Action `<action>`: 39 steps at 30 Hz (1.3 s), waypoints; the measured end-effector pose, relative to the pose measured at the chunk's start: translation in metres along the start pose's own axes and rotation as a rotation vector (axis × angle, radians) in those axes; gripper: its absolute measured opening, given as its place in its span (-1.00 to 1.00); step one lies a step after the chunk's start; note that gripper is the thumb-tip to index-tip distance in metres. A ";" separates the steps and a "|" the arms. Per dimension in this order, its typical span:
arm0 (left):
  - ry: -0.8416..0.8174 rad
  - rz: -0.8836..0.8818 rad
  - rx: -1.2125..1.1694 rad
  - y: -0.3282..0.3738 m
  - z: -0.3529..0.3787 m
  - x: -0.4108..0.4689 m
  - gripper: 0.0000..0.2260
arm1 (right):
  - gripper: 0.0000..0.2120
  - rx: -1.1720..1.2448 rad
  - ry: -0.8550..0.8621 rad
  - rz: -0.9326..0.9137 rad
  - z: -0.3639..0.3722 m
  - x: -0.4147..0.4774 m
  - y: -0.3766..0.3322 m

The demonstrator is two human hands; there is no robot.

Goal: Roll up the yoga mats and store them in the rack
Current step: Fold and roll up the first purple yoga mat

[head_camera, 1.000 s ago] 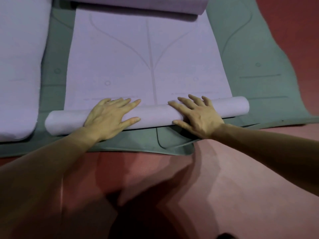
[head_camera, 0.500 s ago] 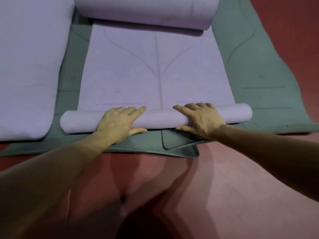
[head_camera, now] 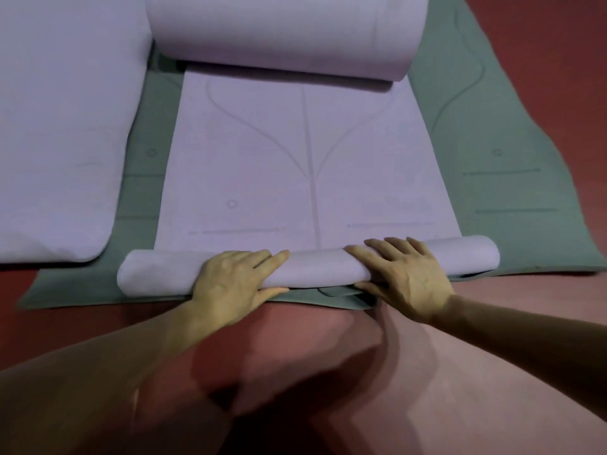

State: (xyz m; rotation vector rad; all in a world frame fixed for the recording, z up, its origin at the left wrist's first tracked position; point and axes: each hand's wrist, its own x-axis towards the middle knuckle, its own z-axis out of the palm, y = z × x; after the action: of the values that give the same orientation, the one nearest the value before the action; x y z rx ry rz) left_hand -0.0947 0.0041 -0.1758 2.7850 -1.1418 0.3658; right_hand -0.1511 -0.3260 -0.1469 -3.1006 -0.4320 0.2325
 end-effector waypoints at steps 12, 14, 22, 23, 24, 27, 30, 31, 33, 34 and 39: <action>-0.287 -0.085 -0.058 0.002 -0.003 0.023 -0.26 | -0.26 0.175 -0.356 -0.042 -0.013 0.046 0.029; -0.337 -0.102 -0.109 -0.002 0.001 0.028 -0.24 | -0.27 0.169 -0.340 -0.056 -0.012 0.048 0.030; -0.513 -0.141 -0.270 -0.025 -0.002 0.056 -0.18 | -0.30 0.084 -0.171 -0.025 -0.015 0.040 0.020; -0.524 -0.147 -0.277 -0.027 -0.001 0.059 -0.19 | -0.29 0.074 -0.168 -0.017 -0.014 0.041 0.019; -0.523 -0.148 -0.267 -0.029 -0.001 0.061 -0.19 | -0.29 0.073 -0.180 -0.004 -0.014 0.043 0.018; -0.417 -0.138 -0.173 -0.029 0.000 0.062 -0.19 | -0.28 0.106 -0.256 0.030 -0.018 0.060 0.021; -0.163 -0.145 -0.156 -0.025 0.003 0.057 -0.27 | -0.31 0.156 -0.323 0.037 -0.022 0.073 0.030; -0.106 -0.156 -0.159 -0.024 0.005 0.053 -0.31 | -0.32 0.171 -0.340 0.037 -0.022 0.076 0.032; -0.086 -0.144 -0.148 -0.023 0.009 0.046 -0.36 | -0.31 0.185 -0.368 0.039 -0.023 0.081 0.035; -0.099 -0.134 -0.144 -0.024 0.011 0.045 -0.36 | -0.30 0.181 -0.371 0.040 -0.023 0.082 0.036; -0.128 -0.101 -0.102 -0.033 0.014 0.055 -0.33 | -0.32 0.201 -0.197 0.048 -0.021 0.082 0.033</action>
State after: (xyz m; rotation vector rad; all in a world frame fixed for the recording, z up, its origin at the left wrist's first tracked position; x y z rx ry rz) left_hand -0.0315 -0.0124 -0.1756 2.7960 -1.0083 0.1173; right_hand -0.0611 -0.3352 -0.1388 -2.9041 -0.3134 0.5488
